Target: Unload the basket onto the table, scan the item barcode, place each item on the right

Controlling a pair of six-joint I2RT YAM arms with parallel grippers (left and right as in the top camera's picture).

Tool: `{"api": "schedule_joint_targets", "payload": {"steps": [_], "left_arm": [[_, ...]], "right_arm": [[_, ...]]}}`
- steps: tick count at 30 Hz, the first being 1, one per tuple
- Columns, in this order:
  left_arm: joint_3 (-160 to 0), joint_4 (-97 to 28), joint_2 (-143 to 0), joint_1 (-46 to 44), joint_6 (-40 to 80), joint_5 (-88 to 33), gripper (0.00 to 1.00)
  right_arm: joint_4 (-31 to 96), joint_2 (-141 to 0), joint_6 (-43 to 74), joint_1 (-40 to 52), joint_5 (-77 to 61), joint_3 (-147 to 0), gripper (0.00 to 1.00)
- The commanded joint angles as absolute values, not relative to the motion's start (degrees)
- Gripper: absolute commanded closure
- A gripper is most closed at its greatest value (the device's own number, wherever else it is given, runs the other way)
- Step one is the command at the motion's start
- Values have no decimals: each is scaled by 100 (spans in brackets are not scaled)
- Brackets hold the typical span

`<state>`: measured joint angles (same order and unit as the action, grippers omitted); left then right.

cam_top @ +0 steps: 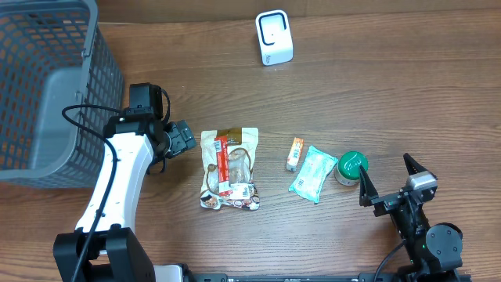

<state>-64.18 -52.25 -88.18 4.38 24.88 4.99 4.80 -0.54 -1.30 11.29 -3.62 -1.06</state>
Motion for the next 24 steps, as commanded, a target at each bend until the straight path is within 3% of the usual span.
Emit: {"api": "schedule_joint_targets", "payload": {"steps": [1, 24], "left_arm": [[-6508, -5205, -8805, 449, 2423, 578, 0], [-6508, -5205, -8805, 449, 2423, 578, 0]], "right_arm": [[462, -19, -137, 1118, -311, -47, 0], [725, -30, 196, 1118, -480, -305, 0]]}}
